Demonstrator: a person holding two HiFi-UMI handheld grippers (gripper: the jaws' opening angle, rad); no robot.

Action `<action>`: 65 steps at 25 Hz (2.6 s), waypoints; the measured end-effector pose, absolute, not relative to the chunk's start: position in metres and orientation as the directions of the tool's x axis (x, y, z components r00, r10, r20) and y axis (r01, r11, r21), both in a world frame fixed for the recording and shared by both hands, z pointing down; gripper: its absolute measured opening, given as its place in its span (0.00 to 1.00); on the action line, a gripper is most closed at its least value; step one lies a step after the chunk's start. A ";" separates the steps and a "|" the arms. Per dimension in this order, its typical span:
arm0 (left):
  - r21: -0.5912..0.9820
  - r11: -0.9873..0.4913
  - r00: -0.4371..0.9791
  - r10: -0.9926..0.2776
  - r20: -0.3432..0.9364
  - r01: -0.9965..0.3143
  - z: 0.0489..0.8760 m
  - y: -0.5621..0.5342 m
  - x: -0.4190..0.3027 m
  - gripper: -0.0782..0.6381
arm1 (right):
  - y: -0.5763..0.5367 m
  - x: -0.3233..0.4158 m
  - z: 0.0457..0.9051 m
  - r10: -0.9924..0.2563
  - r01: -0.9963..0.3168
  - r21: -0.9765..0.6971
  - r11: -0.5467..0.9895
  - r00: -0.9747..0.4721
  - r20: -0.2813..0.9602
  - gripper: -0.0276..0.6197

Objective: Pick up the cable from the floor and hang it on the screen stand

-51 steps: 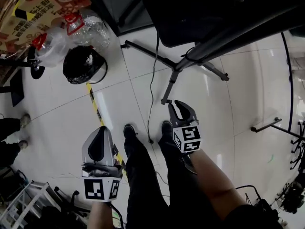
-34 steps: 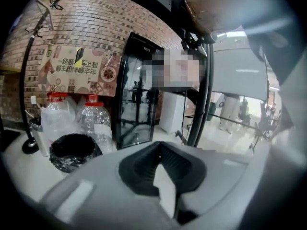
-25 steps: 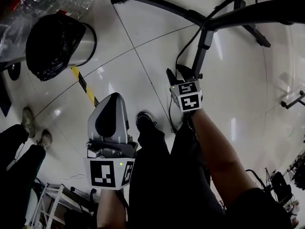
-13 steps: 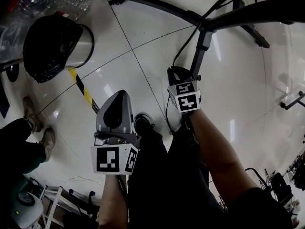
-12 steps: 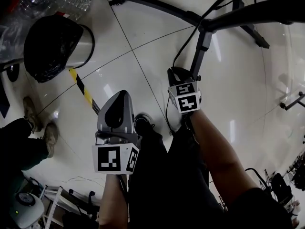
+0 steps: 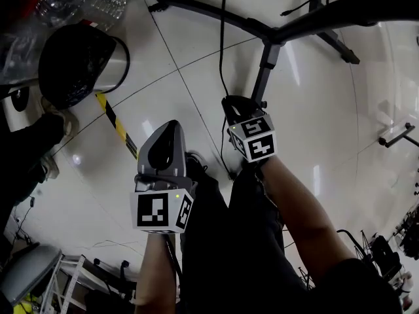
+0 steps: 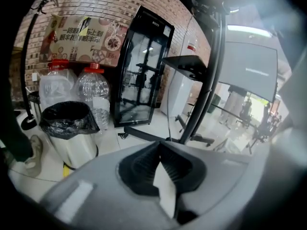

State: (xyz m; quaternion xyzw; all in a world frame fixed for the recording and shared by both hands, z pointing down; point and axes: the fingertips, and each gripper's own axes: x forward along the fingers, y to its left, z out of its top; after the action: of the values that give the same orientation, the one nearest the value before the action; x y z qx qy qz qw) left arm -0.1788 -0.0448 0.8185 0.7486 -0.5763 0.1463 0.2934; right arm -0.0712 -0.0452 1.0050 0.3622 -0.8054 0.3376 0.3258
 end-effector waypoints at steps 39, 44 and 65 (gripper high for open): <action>0.121 -0.339 0.352 -0.930 0.105 -0.933 0.279 -0.096 -0.080 0.12 | -0.103 0.024 0.266 -0.592 -0.573 0.150 0.806 -0.771 0.234 0.08; 0.113 -0.345 0.353 -0.934 0.060 -0.932 0.245 -0.088 -0.069 0.12 | -0.111 0.051 0.224 -0.641 -0.622 0.155 0.767 -0.750 0.162 0.08; -0.020 -0.385 0.384 -0.911 -0.148 -0.923 0.108 -0.119 -0.046 0.12 | -0.168 0.118 -0.028 -0.651 -0.653 0.396 0.646 -0.742 -0.161 0.08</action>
State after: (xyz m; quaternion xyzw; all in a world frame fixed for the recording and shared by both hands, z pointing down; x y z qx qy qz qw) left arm -0.0455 -0.1195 0.1079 0.8303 -0.5522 -0.0563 -0.0495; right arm 0.1178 -0.1679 -0.0277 0.3593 -0.9072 -0.2191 -0.0022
